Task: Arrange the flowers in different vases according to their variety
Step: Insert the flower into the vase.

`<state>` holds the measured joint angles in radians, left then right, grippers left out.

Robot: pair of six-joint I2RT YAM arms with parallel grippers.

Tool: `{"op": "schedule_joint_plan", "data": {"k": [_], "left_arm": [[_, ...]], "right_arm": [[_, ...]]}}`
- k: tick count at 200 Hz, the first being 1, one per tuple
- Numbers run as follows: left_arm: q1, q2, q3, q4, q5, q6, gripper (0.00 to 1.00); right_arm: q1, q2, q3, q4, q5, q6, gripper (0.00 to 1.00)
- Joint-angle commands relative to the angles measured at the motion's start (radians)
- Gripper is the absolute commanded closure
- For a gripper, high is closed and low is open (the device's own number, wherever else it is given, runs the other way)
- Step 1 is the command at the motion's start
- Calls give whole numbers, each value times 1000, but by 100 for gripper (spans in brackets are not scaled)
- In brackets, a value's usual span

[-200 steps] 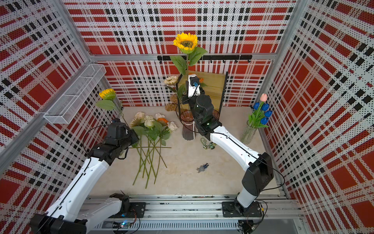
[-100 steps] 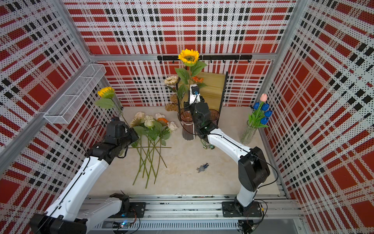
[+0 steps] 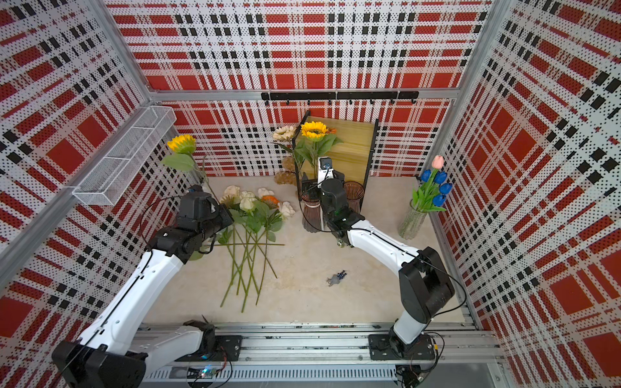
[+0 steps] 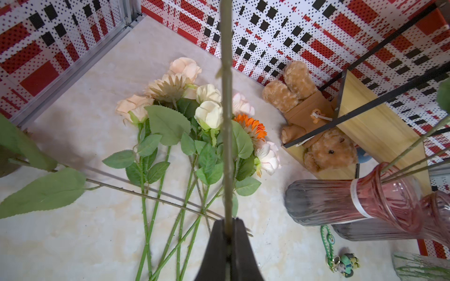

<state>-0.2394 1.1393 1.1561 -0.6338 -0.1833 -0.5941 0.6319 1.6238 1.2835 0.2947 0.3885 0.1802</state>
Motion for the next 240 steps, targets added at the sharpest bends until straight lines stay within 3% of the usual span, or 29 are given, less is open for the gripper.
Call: {"op": "schedule_joint_plan", "data": {"k": [1,32,64,94,136,240], "left_arm": [[-49,27,72,82,-2,8,100],[-151,57,123,227,-81,26,100],[-287,77,120,479,-282,60,100],[-319,150,165,654,-329,72,100],[-384,222,182,872,-405,136,100],[-427,469,237,1039,-326,101,100]], "right_arm": [[-3,-82,4,-129,18,45,0],[-2,-213,-104,-151,22,114,0],[-2,-369,-161,-257,88,137,0],[-4,-483,-174,-368,180,113,0],[-8,-578,-199,-437,219,103,0],[-15,-656,-175,-518,282,41,0]]}}
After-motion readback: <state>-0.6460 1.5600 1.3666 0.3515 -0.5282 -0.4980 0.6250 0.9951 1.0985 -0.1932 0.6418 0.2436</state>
